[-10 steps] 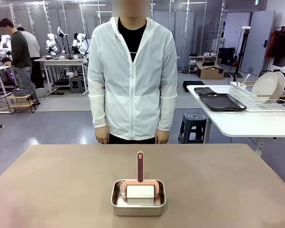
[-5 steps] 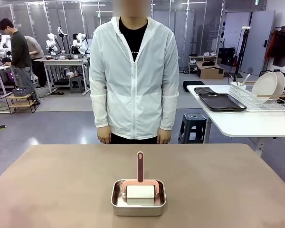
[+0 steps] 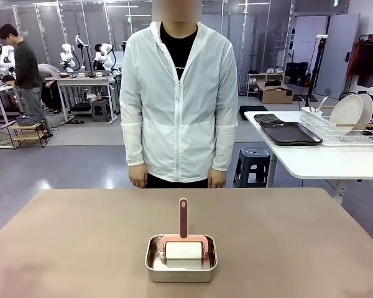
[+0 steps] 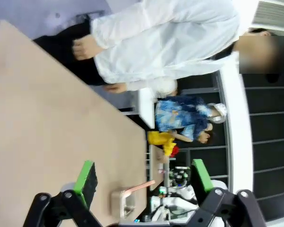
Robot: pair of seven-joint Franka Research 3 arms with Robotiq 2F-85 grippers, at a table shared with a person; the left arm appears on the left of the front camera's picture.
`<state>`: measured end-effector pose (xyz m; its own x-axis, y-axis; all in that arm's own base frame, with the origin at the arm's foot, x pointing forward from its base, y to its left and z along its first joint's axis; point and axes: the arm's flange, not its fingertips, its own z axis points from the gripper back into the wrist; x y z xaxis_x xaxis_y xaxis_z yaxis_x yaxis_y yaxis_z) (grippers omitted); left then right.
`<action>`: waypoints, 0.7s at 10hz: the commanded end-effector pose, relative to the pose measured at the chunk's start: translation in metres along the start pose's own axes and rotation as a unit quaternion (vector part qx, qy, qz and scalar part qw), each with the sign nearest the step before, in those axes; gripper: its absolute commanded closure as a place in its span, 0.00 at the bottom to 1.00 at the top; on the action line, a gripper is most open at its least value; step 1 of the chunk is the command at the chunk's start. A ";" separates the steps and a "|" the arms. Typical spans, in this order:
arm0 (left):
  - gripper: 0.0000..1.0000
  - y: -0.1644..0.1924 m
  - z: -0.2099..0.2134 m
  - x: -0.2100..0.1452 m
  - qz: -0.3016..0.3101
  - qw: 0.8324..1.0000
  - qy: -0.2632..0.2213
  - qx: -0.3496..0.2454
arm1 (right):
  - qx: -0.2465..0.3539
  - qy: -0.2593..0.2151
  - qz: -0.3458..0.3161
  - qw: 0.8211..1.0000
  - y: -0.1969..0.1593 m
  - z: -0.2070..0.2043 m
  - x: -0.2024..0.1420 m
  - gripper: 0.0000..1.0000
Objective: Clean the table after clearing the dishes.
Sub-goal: Place the Lint Roller back on top of the Airtight Container.
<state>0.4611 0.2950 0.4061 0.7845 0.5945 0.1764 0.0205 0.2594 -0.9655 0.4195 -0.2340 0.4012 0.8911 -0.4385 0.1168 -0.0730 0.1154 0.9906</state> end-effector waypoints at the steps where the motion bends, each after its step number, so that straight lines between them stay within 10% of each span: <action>1: 0.00 0.032 0.048 0.033 0.007 0.996 0.080 0.042 | 0.002 0.002 0.003 1.000 0.003 0.000 -0.001 0.00; 7: 0.00 0.036 0.047 0.022 0.012 0.998 0.038 0.038 | 0.002 0.002 0.003 1.000 0.003 0.000 -0.001 0.00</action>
<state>0.4563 0.3594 0.3810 0.8424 0.5229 0.1301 -0.0376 0.2979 -0.9539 0.4195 -0.2339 0.4012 0.8912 -0.4383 0.1168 -0.0731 0.1154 0.9906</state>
